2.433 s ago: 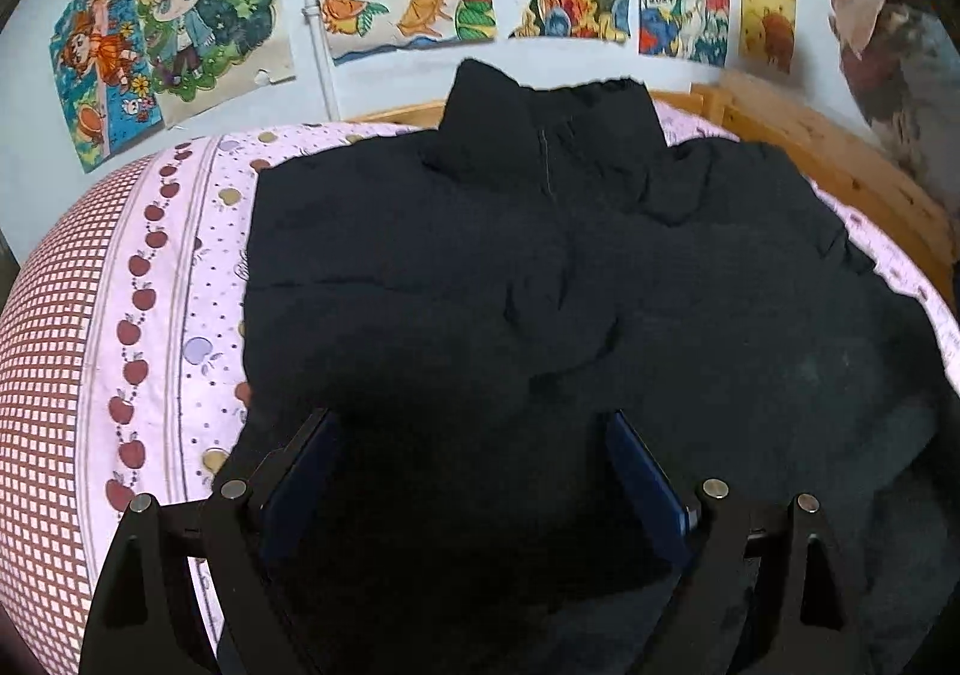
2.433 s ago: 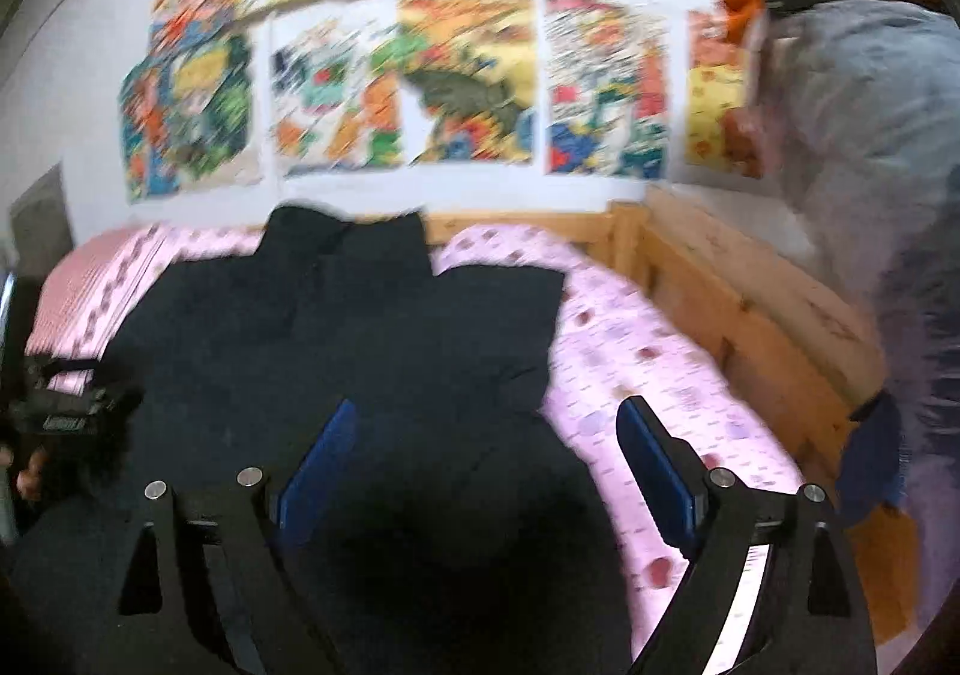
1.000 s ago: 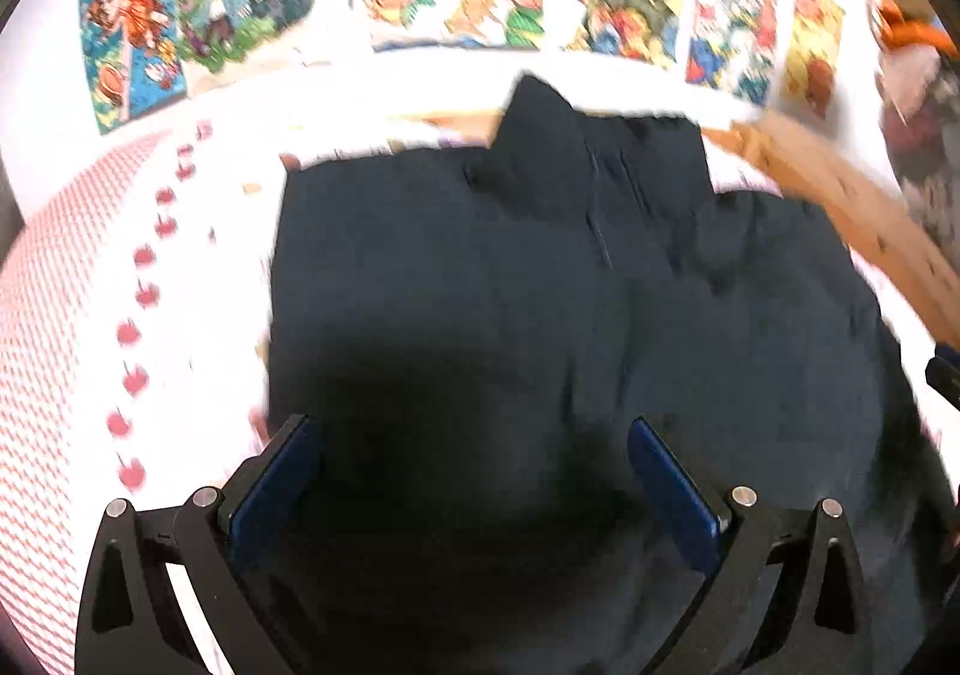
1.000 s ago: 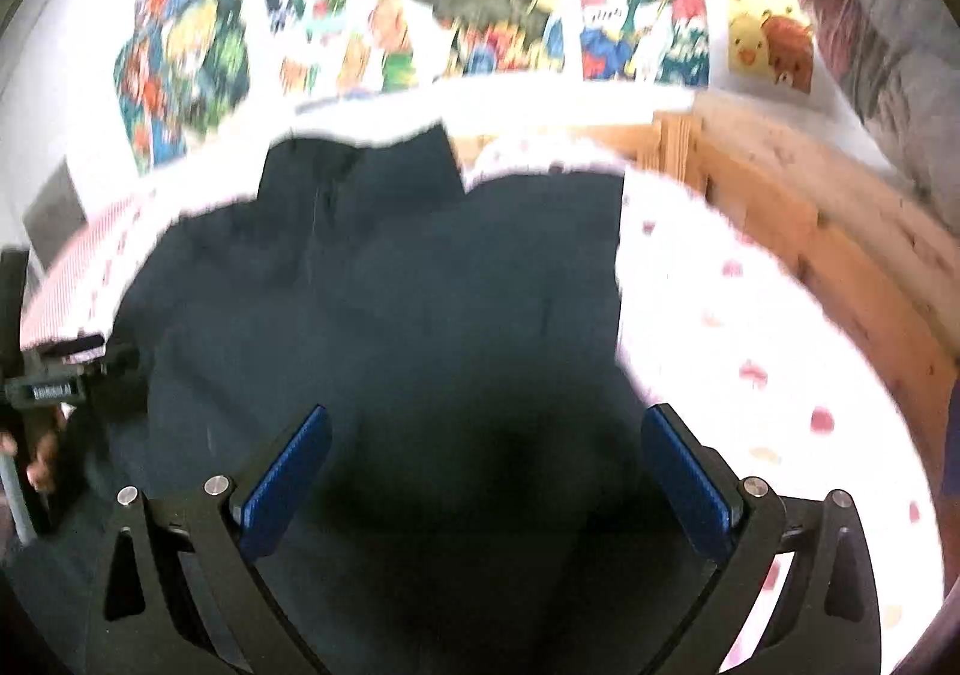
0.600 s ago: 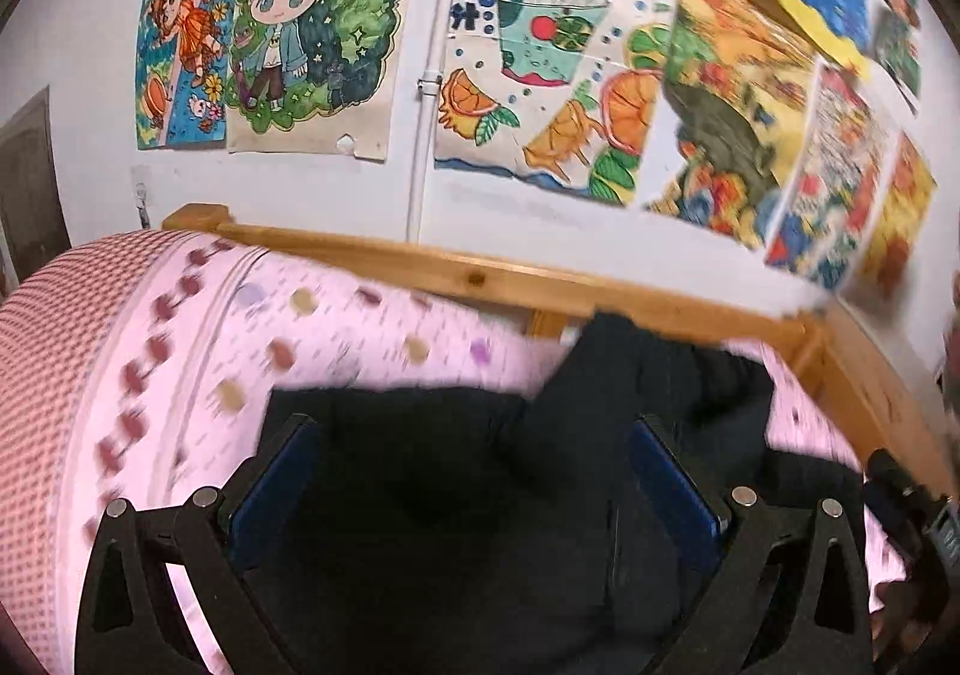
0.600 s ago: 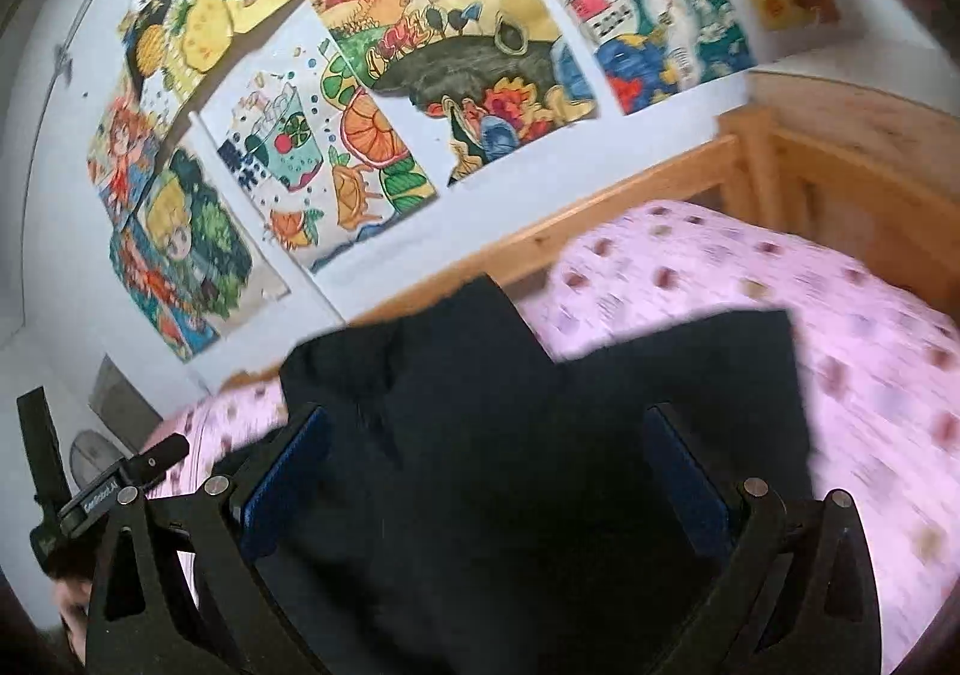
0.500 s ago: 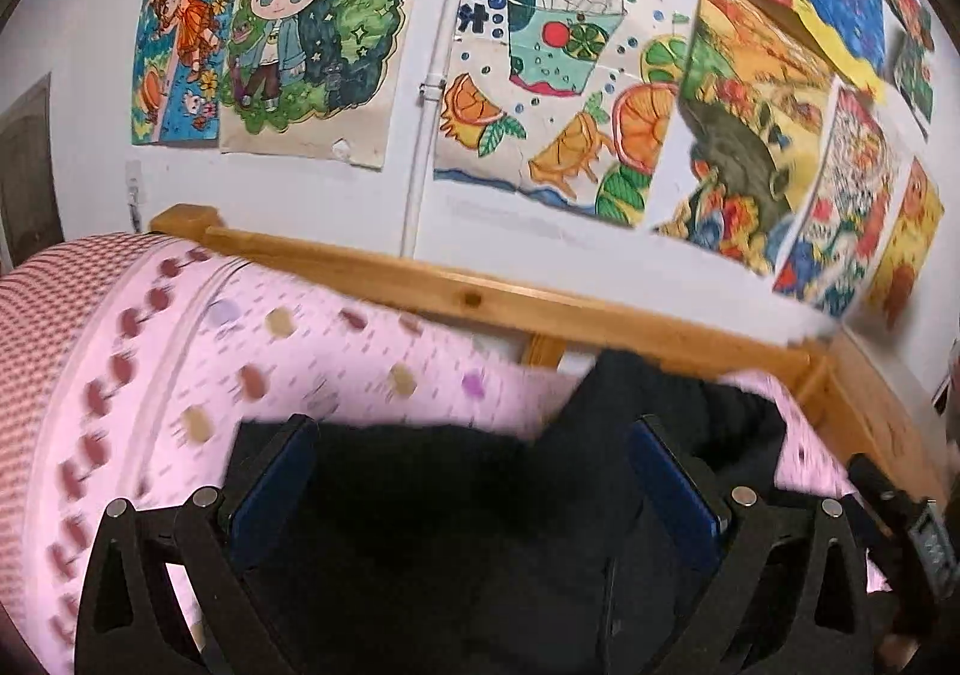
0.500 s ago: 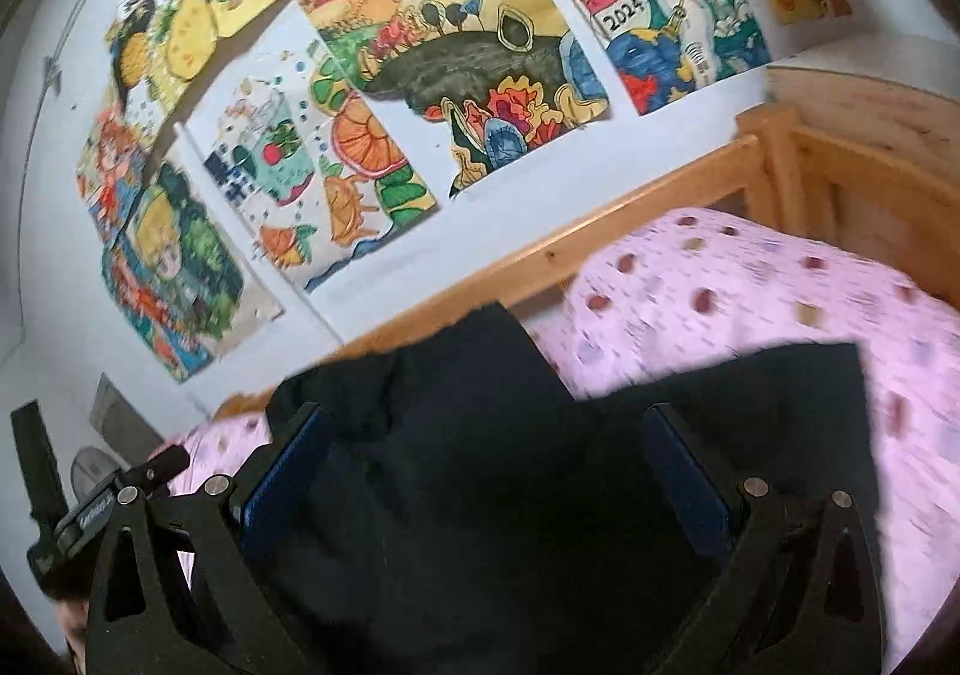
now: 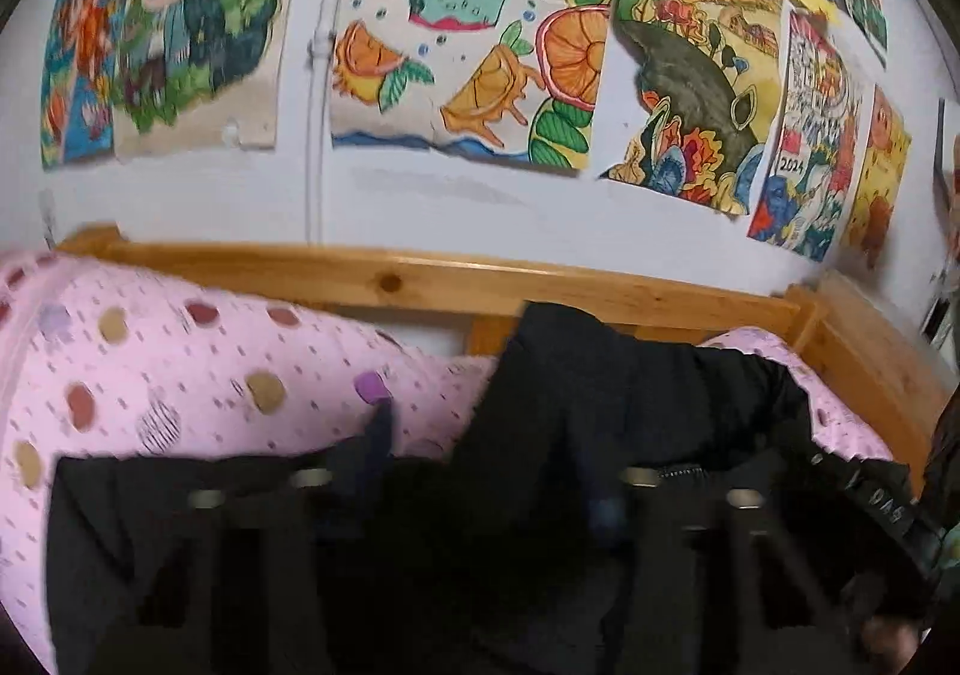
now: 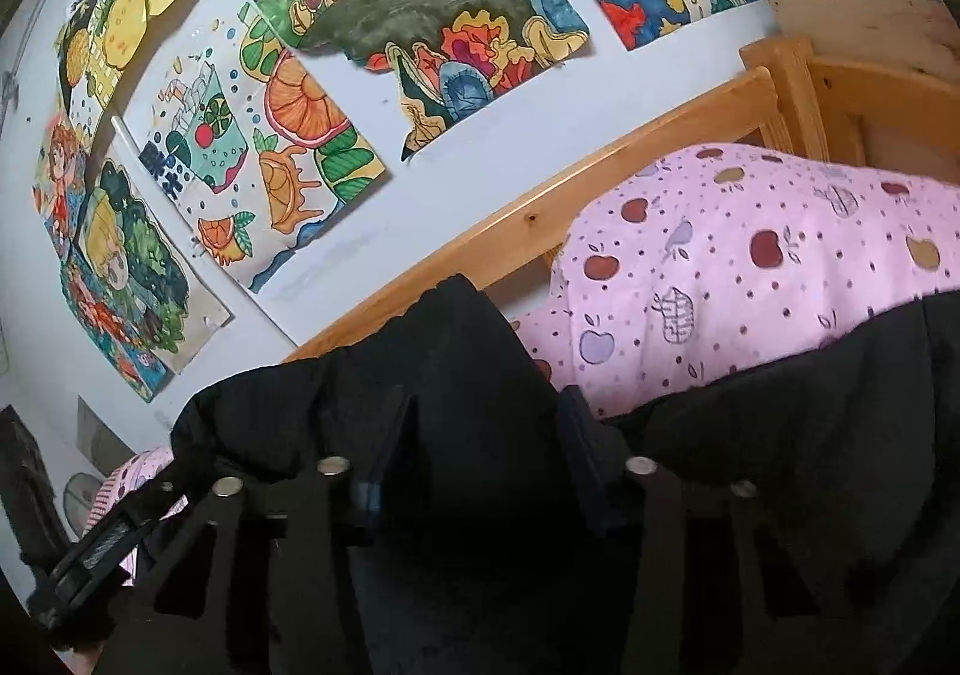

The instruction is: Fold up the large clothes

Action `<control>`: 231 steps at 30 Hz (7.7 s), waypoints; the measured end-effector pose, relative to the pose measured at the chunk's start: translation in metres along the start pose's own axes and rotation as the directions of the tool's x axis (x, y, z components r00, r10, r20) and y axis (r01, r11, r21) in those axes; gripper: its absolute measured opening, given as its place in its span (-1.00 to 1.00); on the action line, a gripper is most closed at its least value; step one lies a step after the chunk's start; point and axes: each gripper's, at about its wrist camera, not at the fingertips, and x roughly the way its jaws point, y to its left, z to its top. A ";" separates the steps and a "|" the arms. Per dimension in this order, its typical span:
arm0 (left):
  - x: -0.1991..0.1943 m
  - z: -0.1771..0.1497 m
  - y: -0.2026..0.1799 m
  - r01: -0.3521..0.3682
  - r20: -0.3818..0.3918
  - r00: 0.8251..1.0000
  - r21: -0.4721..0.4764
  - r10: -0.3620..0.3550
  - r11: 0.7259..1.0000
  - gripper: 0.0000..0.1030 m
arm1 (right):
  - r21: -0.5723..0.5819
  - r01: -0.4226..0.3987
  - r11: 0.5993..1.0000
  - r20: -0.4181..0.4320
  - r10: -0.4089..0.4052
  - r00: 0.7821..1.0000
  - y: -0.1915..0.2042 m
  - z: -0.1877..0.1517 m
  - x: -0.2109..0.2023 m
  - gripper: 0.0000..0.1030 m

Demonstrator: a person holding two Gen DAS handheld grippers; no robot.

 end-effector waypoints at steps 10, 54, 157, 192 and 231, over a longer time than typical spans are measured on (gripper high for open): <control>-0.033 -0.008 0.000 0.051 0.007 0.999 -0.025 -0.051 0.998 -0.77 | -0.033 0.012 0.999 0.027 -0.011 1.000 0.006 -0.005 -0.032 -0.62; -0.134 -0.055 0.047 0.113 0.053 0.992 -0.024 -0.111 0.993 0.27 | -0.363 0.054 0.930 0.028 -0.046 0.999 0.015 0.004 -0.170 -0.01; -0.335 -0.102 -0.029 0.012 -0.013 1.000 0.393 -0.007 0.919 0.97 | -0.604 0.086 0.792 -0.099 -0.181 0.978 0.091 -0.087 -0.345 0.71; -0.454 -0.251 0.000 0.173 -0.146 0.982 0.489 -0.115 0.855 0.98 | -0.793 -0.088 0.602 -0.182 -0.096 0.979 0.059 -0.206 -0.482 0.73; -0.477 -0.361 0.015 0.196 -0.253 0.967 0.688 -0.022 0.699 0.99 | -0.855 -0.257 0.451 -0.390 -0.232 0.891 0.020 -0.306 -0.500 0.81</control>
